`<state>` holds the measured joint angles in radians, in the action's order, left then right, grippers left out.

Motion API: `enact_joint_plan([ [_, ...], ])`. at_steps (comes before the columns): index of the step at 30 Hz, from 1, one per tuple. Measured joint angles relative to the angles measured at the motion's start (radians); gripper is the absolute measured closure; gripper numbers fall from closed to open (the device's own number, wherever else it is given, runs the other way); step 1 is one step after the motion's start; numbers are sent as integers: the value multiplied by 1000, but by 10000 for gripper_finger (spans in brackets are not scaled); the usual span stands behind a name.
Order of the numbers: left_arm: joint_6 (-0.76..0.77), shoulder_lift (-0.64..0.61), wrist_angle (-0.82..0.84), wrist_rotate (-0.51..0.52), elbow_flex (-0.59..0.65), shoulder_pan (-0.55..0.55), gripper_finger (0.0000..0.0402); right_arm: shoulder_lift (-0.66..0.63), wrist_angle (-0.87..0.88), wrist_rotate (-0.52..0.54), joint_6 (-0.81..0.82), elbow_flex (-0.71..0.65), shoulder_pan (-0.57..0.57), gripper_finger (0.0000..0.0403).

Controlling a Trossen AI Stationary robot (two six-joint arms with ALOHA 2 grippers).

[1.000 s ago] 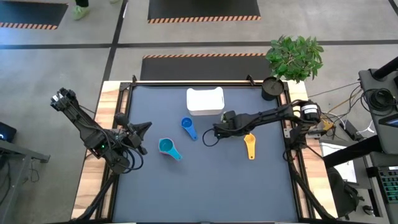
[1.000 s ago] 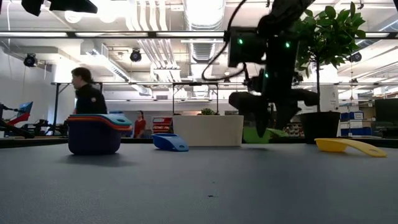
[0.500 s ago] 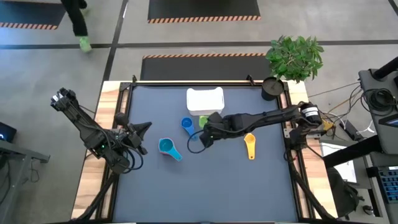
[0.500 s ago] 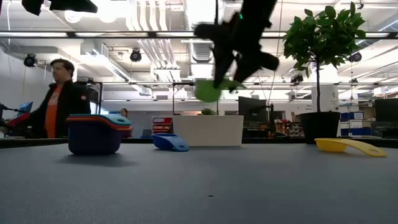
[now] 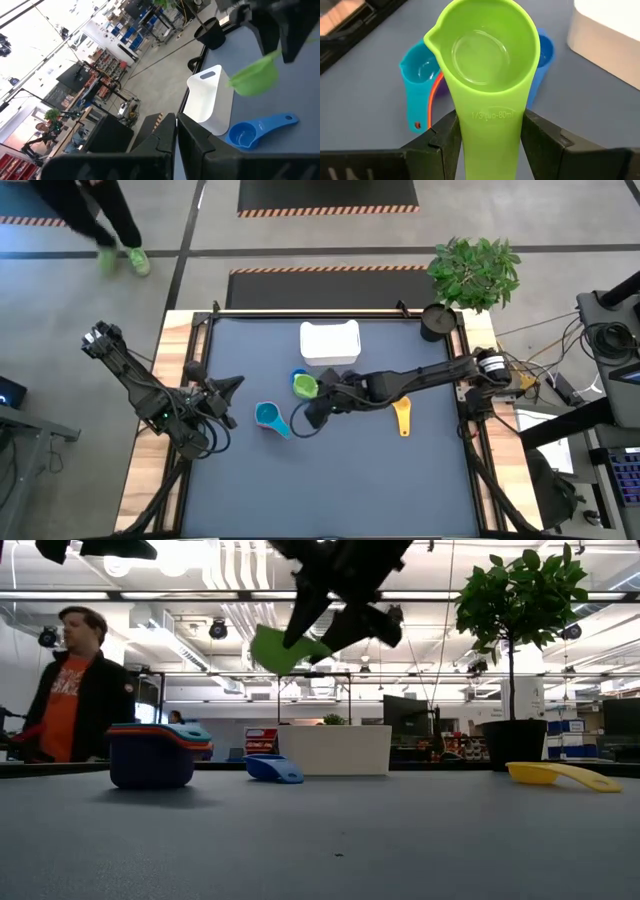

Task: Nest measuring cups in basket
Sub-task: Stack the green measuring cup on top of the light blue measuring cup

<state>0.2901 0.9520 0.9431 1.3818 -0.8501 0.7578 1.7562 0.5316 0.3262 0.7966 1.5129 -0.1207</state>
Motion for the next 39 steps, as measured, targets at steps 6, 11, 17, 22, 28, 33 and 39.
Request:
enact_joint_plan([
  [6,0,0,-1,1,0,0,402,111,-15,-13,-91,108,0,234],
  [11,0,-1,0,0,0,0,402,224,-4,-40,-184,252,0,234],
  [17,0,-1,0,0,0,0,402,361,90,-46,-246,451,0,234],
  [22,0,-1,0,0,0,0,402,451,144,-46,-287,570,-4,234],
  [28,0,-1,0,-1,0,0,402,507,151,-47,-303,631,-14,234],
  [33,0,0,0,-3,0,0,402,506,154,-42,-303,618,-21,234],
  [39,0,0,0,-3,1,0,402,506,149,-38,-301,605,-24,225],
])
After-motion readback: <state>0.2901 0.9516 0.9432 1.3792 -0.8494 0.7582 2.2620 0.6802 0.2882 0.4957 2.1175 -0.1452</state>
